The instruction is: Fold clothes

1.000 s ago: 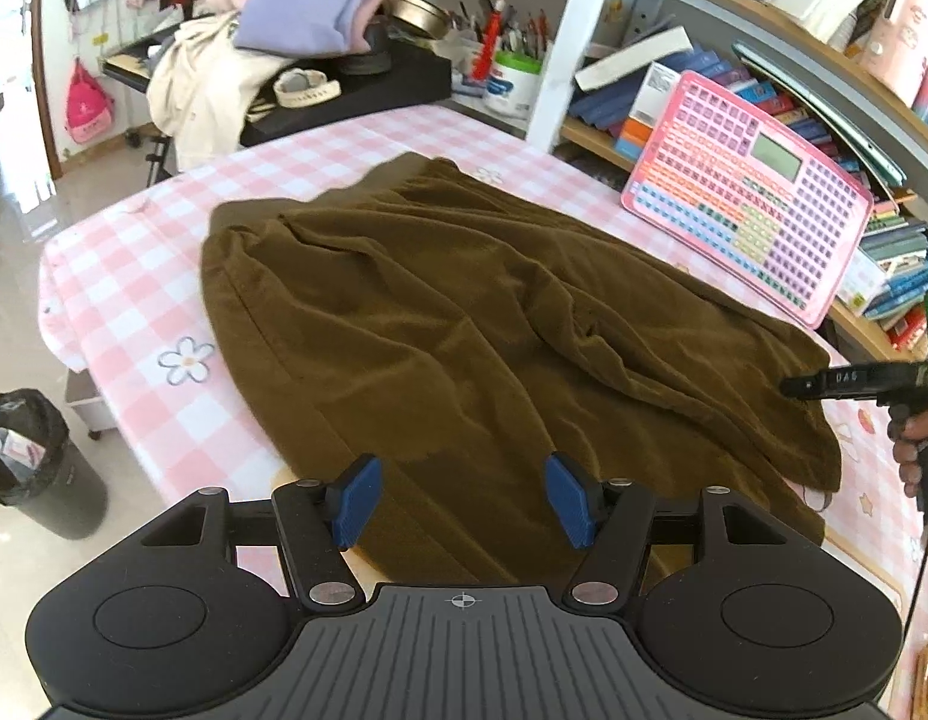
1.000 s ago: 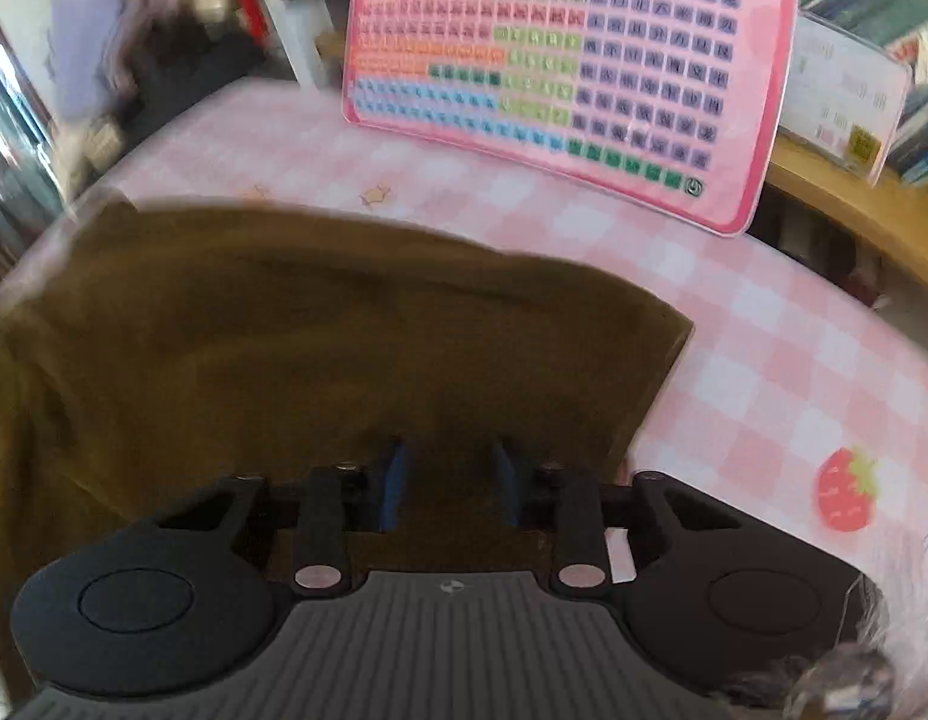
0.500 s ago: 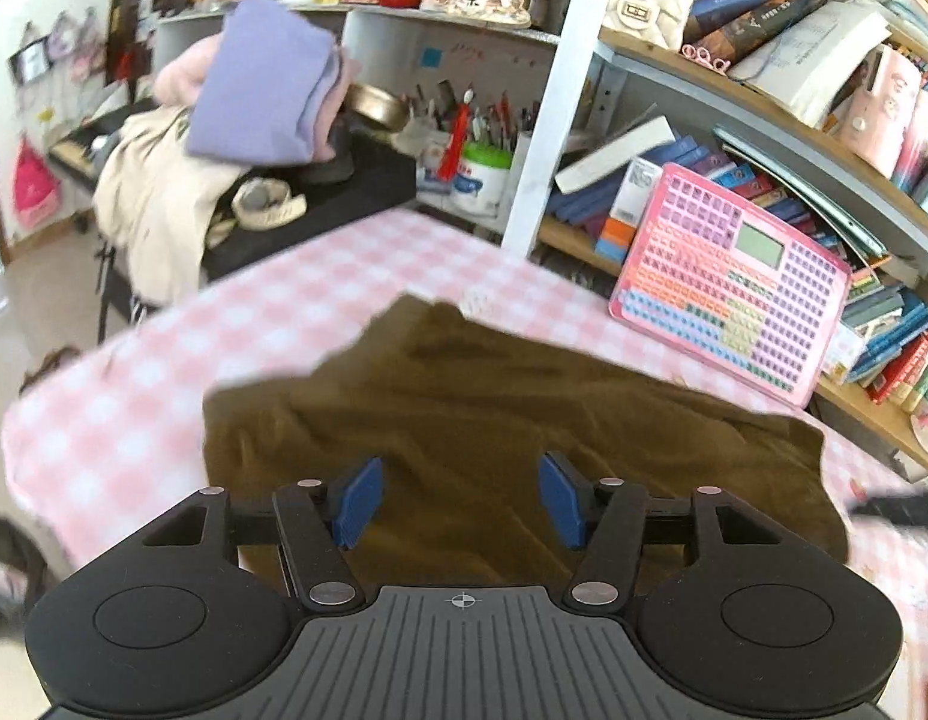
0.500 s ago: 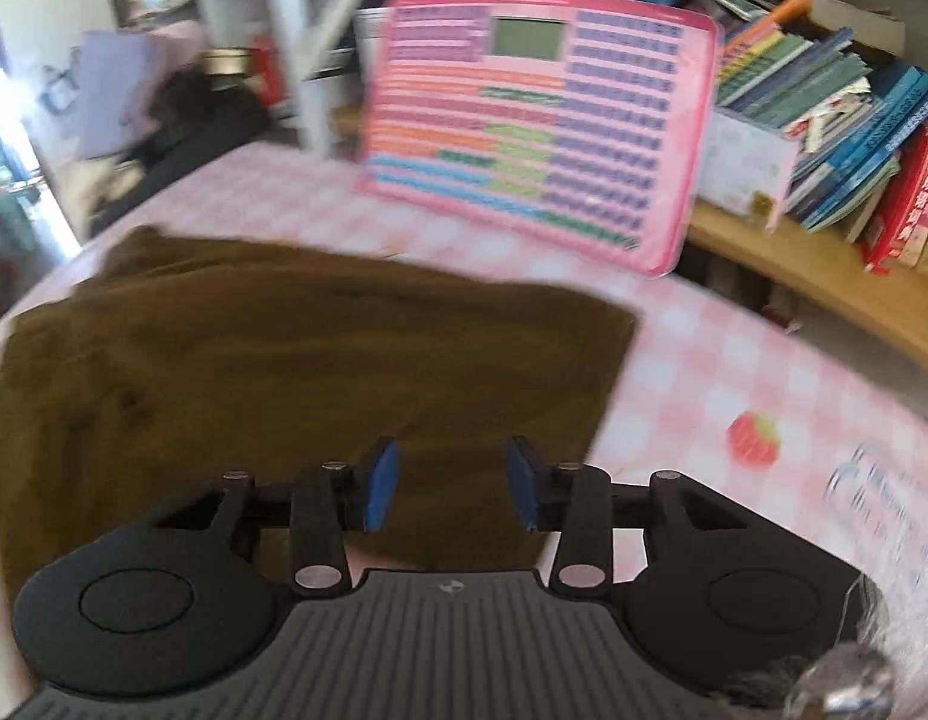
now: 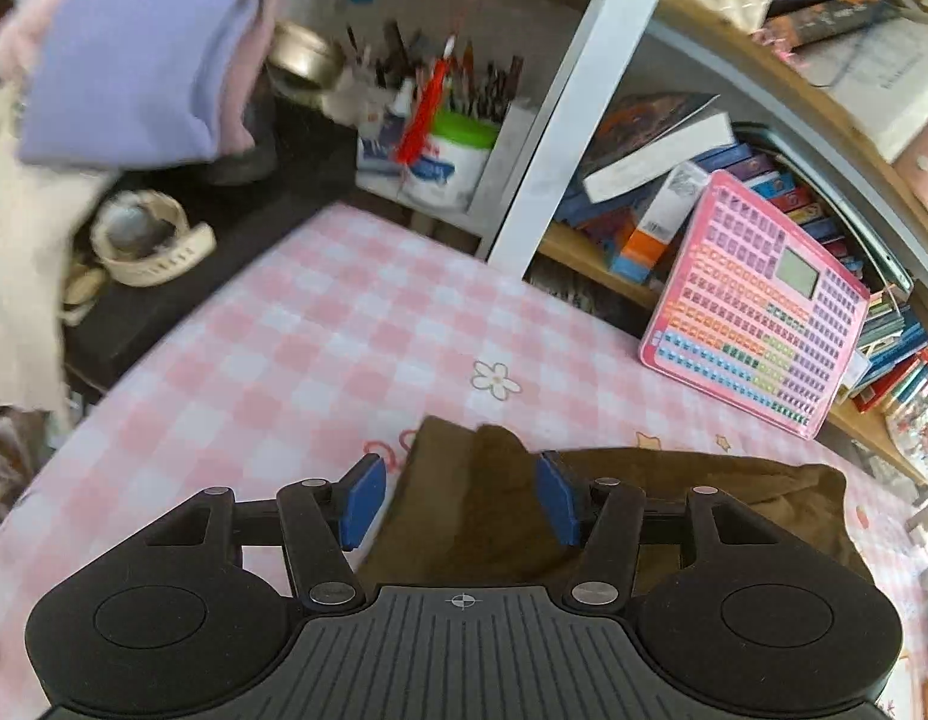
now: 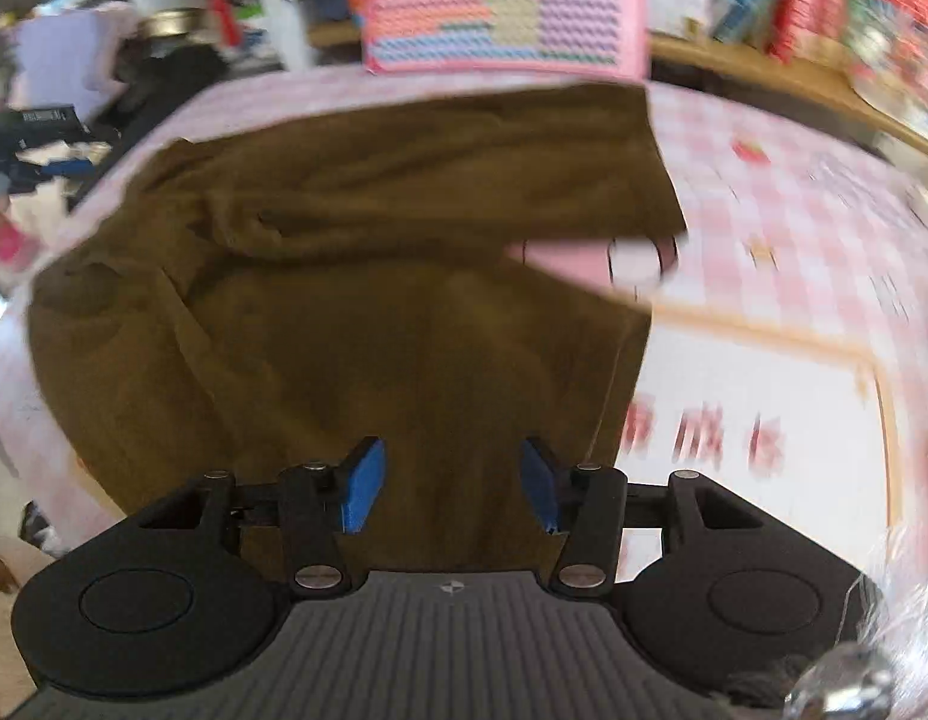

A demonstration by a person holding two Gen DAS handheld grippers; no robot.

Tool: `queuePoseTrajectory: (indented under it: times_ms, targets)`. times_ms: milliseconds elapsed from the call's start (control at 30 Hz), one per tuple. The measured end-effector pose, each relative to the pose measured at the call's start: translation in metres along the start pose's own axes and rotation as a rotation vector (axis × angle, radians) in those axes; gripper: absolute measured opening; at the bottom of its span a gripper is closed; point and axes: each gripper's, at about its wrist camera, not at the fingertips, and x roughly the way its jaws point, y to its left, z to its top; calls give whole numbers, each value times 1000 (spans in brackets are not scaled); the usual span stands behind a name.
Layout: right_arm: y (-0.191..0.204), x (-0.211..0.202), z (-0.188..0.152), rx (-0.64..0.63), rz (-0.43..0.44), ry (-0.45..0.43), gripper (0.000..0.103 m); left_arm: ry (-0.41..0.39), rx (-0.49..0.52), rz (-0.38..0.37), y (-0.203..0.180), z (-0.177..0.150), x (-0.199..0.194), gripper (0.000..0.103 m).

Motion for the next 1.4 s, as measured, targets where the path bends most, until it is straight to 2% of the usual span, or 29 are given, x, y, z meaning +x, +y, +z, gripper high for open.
queuePoseTrajectory:
  times_ms: [100, 233, 333, 467, 533, 600, 633, 667, 700, 767, 800, 833, 933, 967, 1100, 1167, 1233, 1333, 1400]
  targets:
    - [22, 6, -20, 71, -84, 15, 48, 75, -85, -66, 18, 9, 27, 54]
    - [38, 12, -25, 126, -152, 41, 49, 176, -215, -152, 38, 18, 61, 35]
    - [44, 15, -26, 143, -188, 51, 49, 248, -296, -236, 46, 18, 75, 27]
    - [47, 18, -26, 171, -218, 50, 54, 287, -351, -374, 48, 17, 72, 26]
    - [51, 21, -24, 168, -227, 52, 60, 298, -359, -388, 49, 16, 78, 26]
    - [55, 24, -22, 160, -236, 53, 63, 291, -412, -364, 55, 13, 87, 24]
    - [55, 26, -21, 162, -237, 53, 64, 275, -454, -356, 57, 11, 88, 13]
    - [55, 26, -20, 164, -237, 56, 64, 238, -485, -364, 57, 9, 82, 11]
    - [55, 26, -20, 166, -238, 59, 64, 172, -483, -397, 52, 8, 69, 8]
    - [55, 26, -20, 167, -238, 61, 64, 41, -465, -451, 43, 7, 43, 8]
    - [55, 26, -20, 168, -238, 62, 64, -1, -442, -429, 42, 5, 37, 8]
    - [55, 26, -19, 172, -240, 61, 64, -4, -456, -368, 46, 3, 41, 8]
    - [55, 27, -20, 172, -242, 60, 65, 50, -559, -195, 71, -3, 71, 8]
    - [54, 27, -20, 169, -241, 60, 65, 56, -572, -181, 77, -2, 77, 9]
    - [53, 27, -21, 165, -239, 58, 65, 88, -479, -179, 77, 8, 80, 15]
    - [53, 28, -22, 162, -240, 54, 66, 112, -467, -187, 79, 12, 76, 24]
    - [53, 28, -23, 159, -239, 51, 66, 91, -434, -175, 81, 14, 57, 40]
    - [53, 28, -23, 160, -238, 41, 69, 33, -348, -174, 83, 12, 20, 41]
    - [54, 28, -23, 162, -239, 33, 70, 29, -317, -218, 83, 1, -3, 41]
